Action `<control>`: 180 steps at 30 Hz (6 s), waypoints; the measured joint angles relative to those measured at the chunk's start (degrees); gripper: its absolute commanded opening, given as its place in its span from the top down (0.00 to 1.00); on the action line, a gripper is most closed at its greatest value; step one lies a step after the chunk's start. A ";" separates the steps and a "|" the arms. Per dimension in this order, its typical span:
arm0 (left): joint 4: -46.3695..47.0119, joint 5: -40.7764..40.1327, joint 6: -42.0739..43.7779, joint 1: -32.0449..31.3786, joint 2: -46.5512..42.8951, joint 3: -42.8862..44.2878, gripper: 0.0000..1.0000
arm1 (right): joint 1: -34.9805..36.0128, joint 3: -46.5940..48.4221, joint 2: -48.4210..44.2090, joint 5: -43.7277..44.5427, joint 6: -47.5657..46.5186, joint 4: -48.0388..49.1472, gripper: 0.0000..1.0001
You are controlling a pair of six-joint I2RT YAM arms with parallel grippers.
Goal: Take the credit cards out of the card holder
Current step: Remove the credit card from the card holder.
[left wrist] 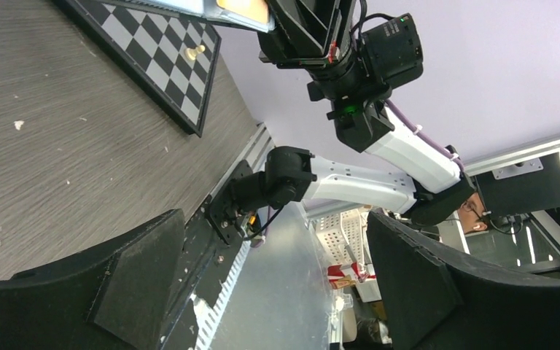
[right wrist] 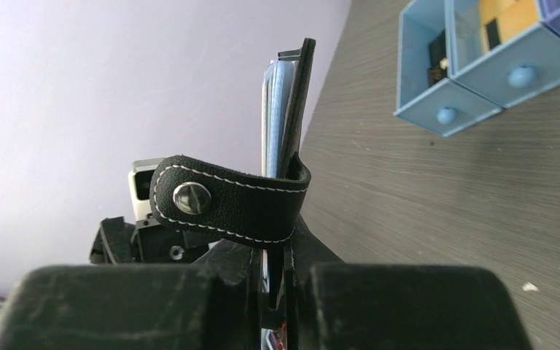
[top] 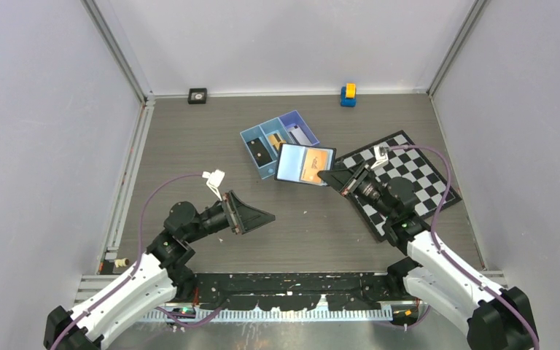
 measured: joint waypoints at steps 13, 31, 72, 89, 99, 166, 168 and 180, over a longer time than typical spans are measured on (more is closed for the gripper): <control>-4.07 -3.87 4.83 -0.07 -4.35 0.92 0.10 | 0.00 0.00 5.88 0.22 -1.36 -3.58 0.99; -5.77 -8.85 10.60 -0.09 27.04 11.91 0.03 | 0.00 0.90 9.53 0.44 -9.70 -1.73 0.99; 16.90 -1.18 12.09 4.57 44.83 18.80 0.74 | -0.09 1.16 14.62 -4.11 -11.34 5.01 0.99; 22.40 5.53 7.15 6.93 45.83 18.88 0.88 | -0.46 1.16 18.97 -8.92 -5.18 17.59 1.00; 34.32 10.16 -0.17 9.94 47.45 17.75 0.87 | -0.87 1.44 24.22 -10.56 0.52 29.75 0.99; 29.99 13.94 -0.04 12.00 47.91 18.01 0.68 | -1.88 0.85 30.51 -15.61 5.49 33.07 0.99; 26.73 12.72 1.57 12.02 46.45 18.01 0.68 | -1.88 0.85 30.21 -15.52 4.87 31.63 0.99; 22.80 10.34 3.76 12.13 45.46 18.03 0.75 | -1.75 0.85 29.16 -15.45 4.04 30.27 0.99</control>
